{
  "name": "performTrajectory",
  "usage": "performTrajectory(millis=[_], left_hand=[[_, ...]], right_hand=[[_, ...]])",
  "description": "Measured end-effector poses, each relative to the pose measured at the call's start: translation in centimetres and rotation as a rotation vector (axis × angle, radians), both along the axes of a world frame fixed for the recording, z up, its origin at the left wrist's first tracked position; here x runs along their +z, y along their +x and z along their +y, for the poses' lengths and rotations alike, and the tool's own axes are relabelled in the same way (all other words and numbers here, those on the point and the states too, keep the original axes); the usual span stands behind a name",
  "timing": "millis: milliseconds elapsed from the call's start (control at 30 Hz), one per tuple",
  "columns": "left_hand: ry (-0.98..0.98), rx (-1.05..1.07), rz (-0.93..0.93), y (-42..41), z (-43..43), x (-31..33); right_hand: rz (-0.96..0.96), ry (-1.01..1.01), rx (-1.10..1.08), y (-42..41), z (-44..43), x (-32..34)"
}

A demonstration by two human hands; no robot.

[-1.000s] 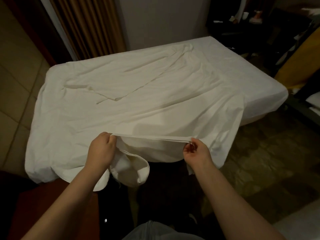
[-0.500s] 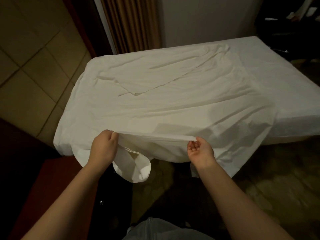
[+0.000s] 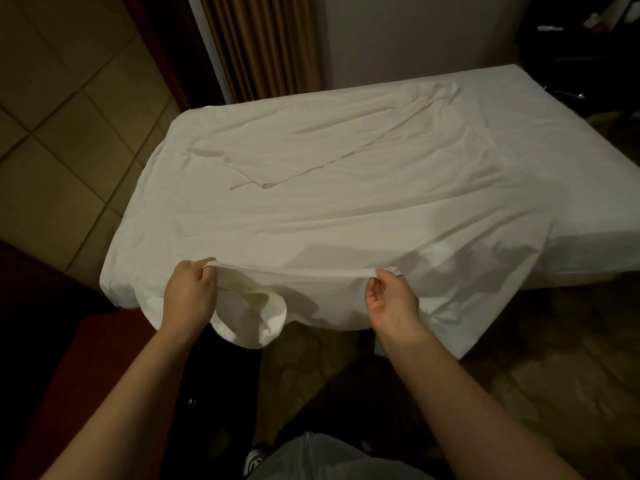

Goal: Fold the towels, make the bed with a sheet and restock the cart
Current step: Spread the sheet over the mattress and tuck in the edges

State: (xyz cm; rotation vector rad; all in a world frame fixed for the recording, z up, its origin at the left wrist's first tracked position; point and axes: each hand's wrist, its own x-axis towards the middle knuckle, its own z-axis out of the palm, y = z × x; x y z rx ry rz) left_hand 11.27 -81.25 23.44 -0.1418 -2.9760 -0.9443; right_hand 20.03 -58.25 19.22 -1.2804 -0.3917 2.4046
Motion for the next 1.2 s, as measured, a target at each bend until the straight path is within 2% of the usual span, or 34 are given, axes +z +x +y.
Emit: performTrajectory(millis=[100,233,400,600,667,767,833,933,1067,1200], left_hand=[[-0.115,-0.034,-0.109,0.2,0.9,0.4],[-0.206,-0.213,-0.149,3.0,4.4,0.8],[-0.370,-0.420,-0.027,5.8,7.9,-0.5],[-0.361,-0.535,0.145,5.4,9.6,-1.6],[-0.400,-0.607,0.145,5.1,9.6,-2.0],[-0.299,-0.649,0.119,4.9,9.2,-2.5],[-0.160,-0.640,0.088,5.1,8.9,-2.2],[-0.005,-0.706,0.129,4.9,8.4,-1.6],[0.057,-0.807,0.217,3.6,7.2,-0.4],[-0.028,-0.772,0.166,2.6,6.1,0.7]], right_hand=[[-0.005,0.094,0.066,0.0,-0.5,0.5],[-0.083,0.289,0.218,-0.2,-2.6,0.6],[-0.143,0.425,0.334,0.0,-5.7,1.8],[-0.158,0.471,0.344,0.8,-7.1,2.2],[-0.166,0.429,0.303,1.0,-7.1,2.1],[-0.143,0.247,0.289,0.9,-7.3,1.6],[-0.103,0.010,0.271,0.8,-7.3,2.0],[0.052,-0.323,0.110,0.9,-7.4,3.4],[0.087,-0.301,-0.007,0.6,-7.9,3.9],[0.120,-0.270,-0.050,-0.2,-9.2,3.1]])
